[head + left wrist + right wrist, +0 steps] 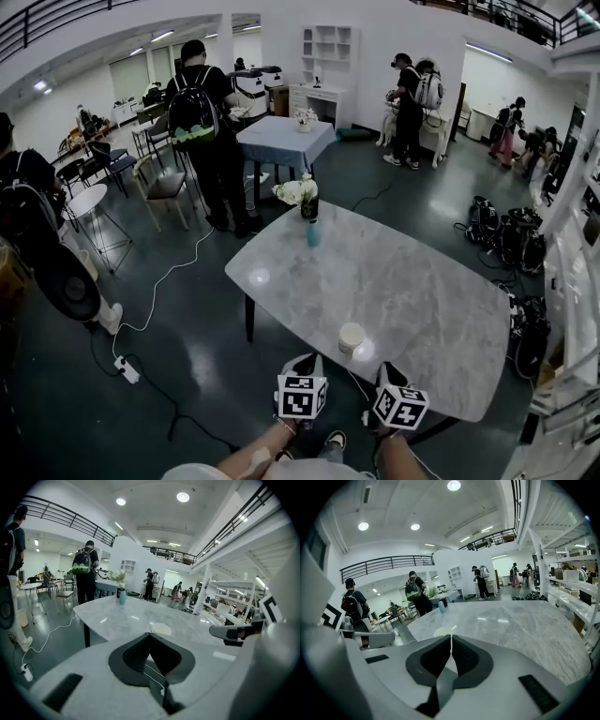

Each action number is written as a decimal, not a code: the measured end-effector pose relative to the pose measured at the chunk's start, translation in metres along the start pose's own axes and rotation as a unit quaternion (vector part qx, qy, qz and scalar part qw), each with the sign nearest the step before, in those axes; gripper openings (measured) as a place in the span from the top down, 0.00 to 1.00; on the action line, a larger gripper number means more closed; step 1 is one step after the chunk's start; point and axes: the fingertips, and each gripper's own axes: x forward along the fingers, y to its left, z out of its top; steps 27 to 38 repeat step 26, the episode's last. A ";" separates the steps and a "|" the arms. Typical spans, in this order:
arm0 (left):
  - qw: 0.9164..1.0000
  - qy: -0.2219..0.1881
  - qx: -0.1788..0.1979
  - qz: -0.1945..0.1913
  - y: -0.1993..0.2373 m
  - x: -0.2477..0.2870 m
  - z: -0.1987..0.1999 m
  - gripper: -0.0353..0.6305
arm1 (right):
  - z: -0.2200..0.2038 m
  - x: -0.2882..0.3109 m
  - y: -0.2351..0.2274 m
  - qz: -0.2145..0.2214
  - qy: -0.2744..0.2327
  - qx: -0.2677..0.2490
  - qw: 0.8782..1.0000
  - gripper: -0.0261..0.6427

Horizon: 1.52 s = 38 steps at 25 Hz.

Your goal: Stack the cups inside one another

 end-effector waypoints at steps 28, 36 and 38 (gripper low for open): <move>1.000 0.000 -0.006 0.003 0.006 0.026 0.021 0.95 | 0.026 0.025 -0.009 -0.006 -0.005 -0.027 1.000 0.95; 1.000 0.000 -0.006 0.003 0.006 0.026 0.021 0.95 | 0.026 0.025 -0.009 -0.006 -0.005 -0.027 1.000 0.95; 1.000 0.000 -0.006 0.003 0.006 0.026 0.021 0.95 | 0.026 0.025 -0.009 -0.006 -0.005 -0.027 1.000 0.95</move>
